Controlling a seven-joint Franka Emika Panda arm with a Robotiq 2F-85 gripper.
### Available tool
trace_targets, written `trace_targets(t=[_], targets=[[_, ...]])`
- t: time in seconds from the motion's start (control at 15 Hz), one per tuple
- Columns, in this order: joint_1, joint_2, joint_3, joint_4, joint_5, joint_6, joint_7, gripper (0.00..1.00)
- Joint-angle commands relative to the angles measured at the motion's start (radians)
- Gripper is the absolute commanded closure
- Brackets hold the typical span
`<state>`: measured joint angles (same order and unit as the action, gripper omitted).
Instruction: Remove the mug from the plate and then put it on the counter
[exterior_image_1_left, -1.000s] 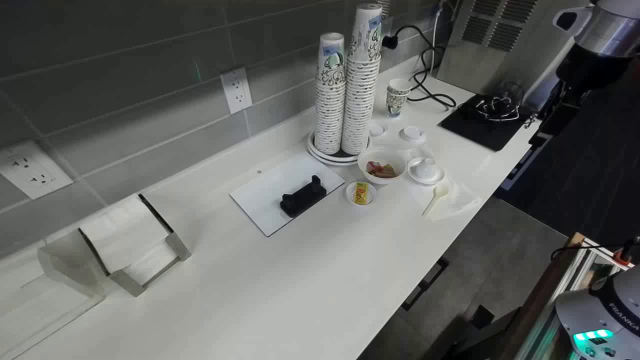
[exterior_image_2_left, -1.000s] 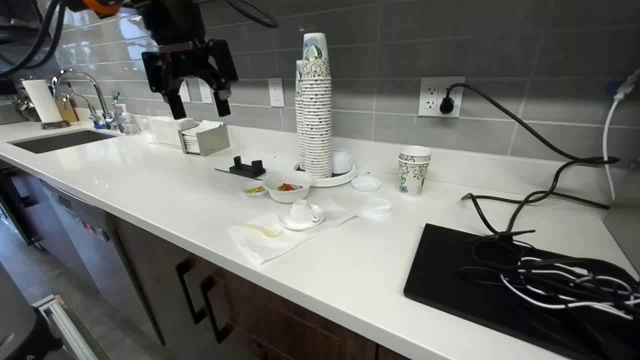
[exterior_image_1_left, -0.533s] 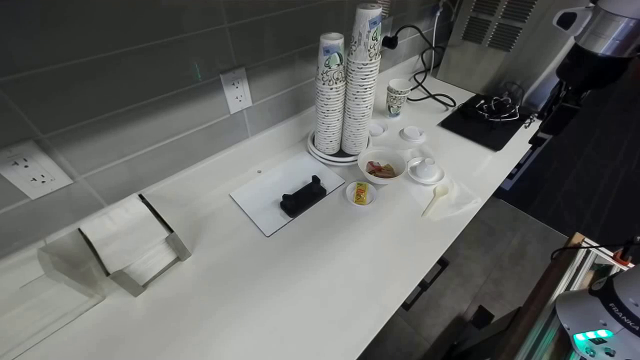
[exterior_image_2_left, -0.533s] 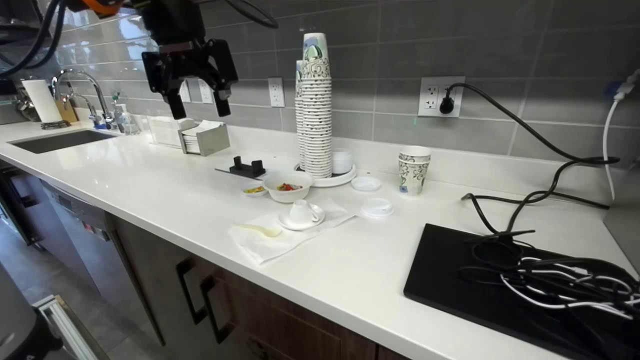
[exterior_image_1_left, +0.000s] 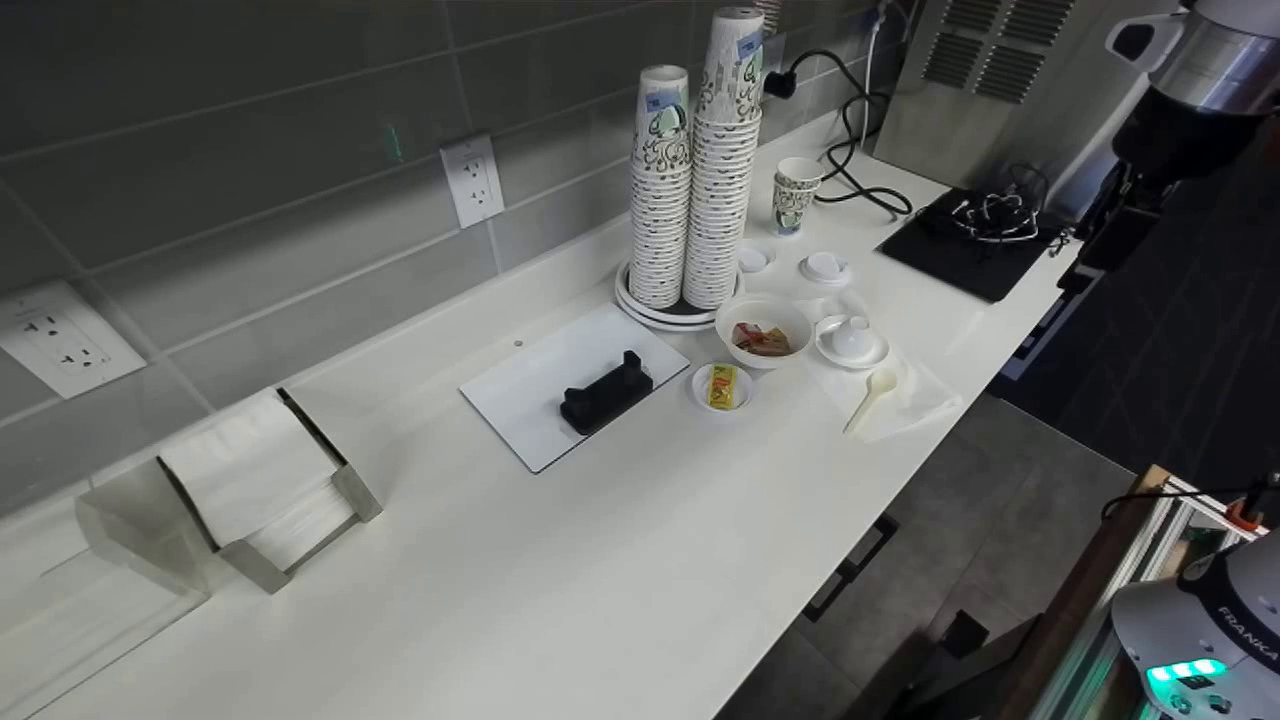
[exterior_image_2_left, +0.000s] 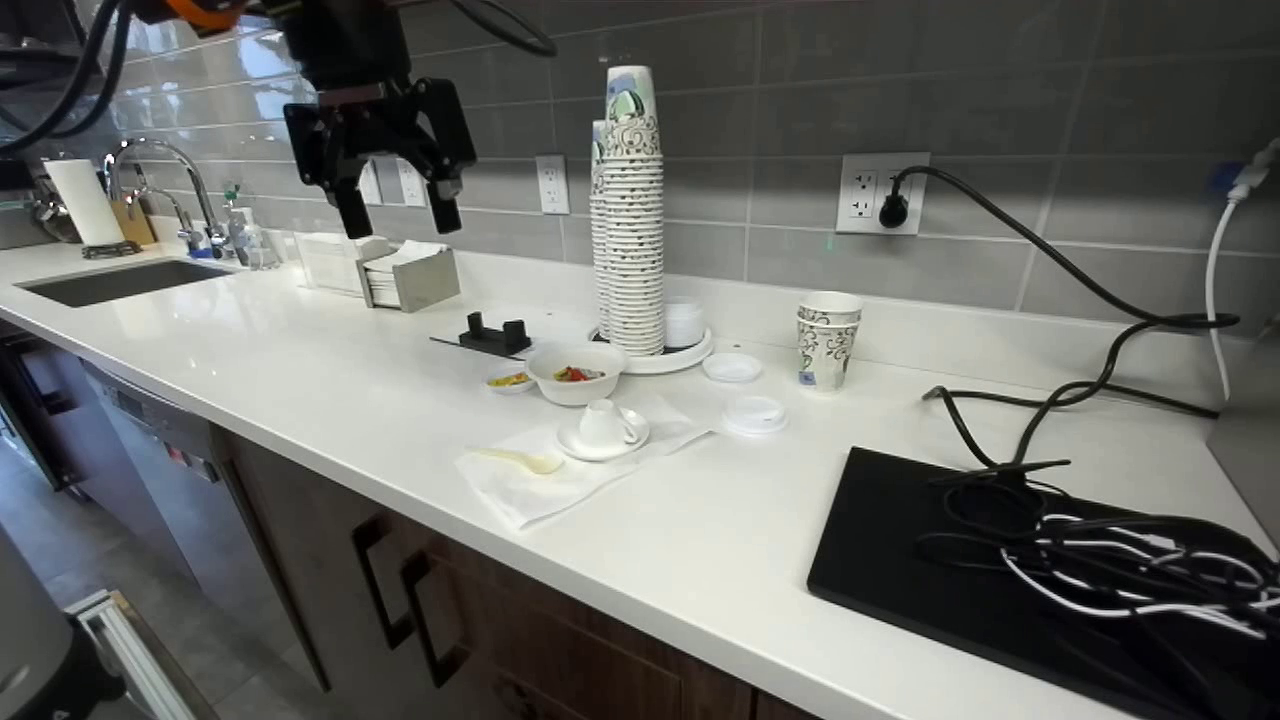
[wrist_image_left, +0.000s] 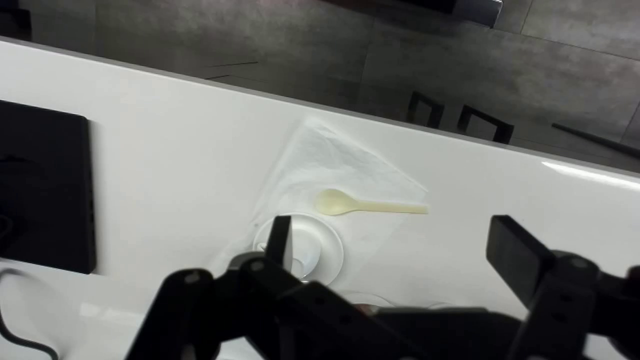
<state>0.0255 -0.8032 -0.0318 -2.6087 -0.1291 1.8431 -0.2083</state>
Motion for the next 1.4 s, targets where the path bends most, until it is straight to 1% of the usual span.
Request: trace_targets(t=[0.0, 0.53, 0.67, 0.73, 0.87, 0.93, 1.07, 1.2, 1.33], targets=[[0.007, 0.001, -0.005, 0.002, -0.004, -0.003, 0.004, 0.0], [0.007, 0.001, -0.005, 0.002, -0.004, -0.003, 0.004, 0.0], [0.004, 0.012, -0.026, 0.017, -0.048, -0.012, -0.062, 0.0], [0.008, 0.027, -0.059, 0.03, -0.08, -0.029, -0.139, 0.0], [0.016, 0.035, -0.125, 0.032, -0.113, 0.006, -0.267, 0.0], [0.028, 0.041, -0.169, 0.035, -0.112, 0.026, -0.345, 0.0], [0.032, 0.068, -0.242, 0.054, -0.137, 0.061, -0.491, 0.0], [0.028, 0.125, -0.299, 0.08, -0.155, 0.112, -0.64, 0.0], [0.033, 0.203, -0.371, 0.103, -0.132, 0.168, -0.805, 0.0]])
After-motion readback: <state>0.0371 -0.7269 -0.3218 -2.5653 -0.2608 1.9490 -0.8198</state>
